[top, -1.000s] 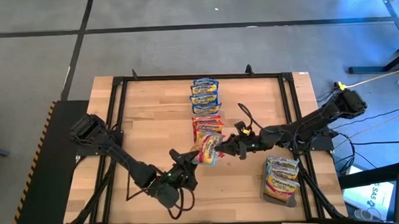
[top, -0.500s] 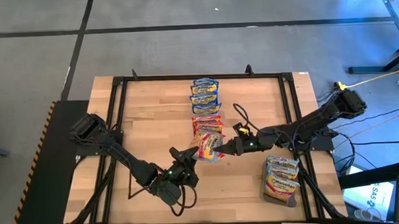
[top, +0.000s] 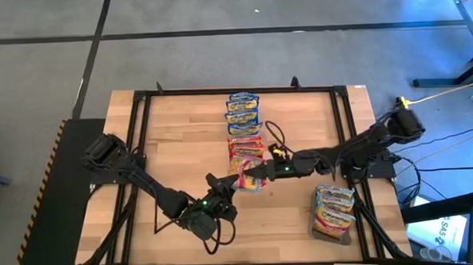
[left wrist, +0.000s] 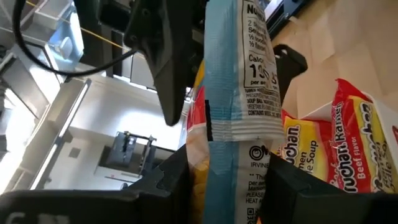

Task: Sort Maruchan noodles
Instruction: Put the light blue noodle pack into the black bin

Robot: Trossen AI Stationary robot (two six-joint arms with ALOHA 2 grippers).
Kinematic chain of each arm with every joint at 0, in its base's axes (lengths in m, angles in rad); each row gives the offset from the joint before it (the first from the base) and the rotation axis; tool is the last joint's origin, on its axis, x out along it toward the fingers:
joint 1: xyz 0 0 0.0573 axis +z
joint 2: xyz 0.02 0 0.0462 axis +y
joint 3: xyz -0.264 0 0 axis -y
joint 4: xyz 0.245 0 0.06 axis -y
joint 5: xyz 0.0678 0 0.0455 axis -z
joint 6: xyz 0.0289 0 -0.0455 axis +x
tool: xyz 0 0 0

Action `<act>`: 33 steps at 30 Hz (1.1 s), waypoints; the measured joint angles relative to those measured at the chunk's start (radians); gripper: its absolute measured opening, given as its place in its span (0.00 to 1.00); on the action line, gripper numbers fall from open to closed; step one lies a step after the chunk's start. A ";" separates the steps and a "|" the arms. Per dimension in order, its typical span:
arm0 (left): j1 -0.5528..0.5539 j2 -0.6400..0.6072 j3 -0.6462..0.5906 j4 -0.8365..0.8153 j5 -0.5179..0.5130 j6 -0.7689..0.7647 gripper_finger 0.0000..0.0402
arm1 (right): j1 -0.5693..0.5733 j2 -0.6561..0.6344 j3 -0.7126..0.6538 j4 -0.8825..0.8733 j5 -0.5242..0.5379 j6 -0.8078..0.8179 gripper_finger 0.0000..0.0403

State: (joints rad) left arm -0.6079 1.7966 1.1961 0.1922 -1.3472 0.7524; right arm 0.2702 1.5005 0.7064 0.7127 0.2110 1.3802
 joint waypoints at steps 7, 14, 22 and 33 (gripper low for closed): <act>-0.003 0.000 0.000 0.011 -0.006 -0.044 0.35 | -0.011 0.016 0.020 0.002 0.006 -0.045 0.76; -0.003 0.000 0.001 0.078 0.037 -0.121 0.47 | -0.009 0.016 0.021 0.012 0.006 -0.046 0.58; -0.030 0.002 0.002 0.117 -0.123 -0.119 0.55 | -0.010 0.016 0.023 0.025 0.008 -0.070 0.33; -0.158 0.002 0.002 0.117 -0.184 -0.063 0.55 | -0.008 -0.067 0.021 0.043 -0.029 -0.224 0.20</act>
State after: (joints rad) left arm -0.7658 1.7981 1.1980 0.3096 -1.5314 0.6895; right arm 0.2623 1.4334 0.7273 0.7553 0.1825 1.1557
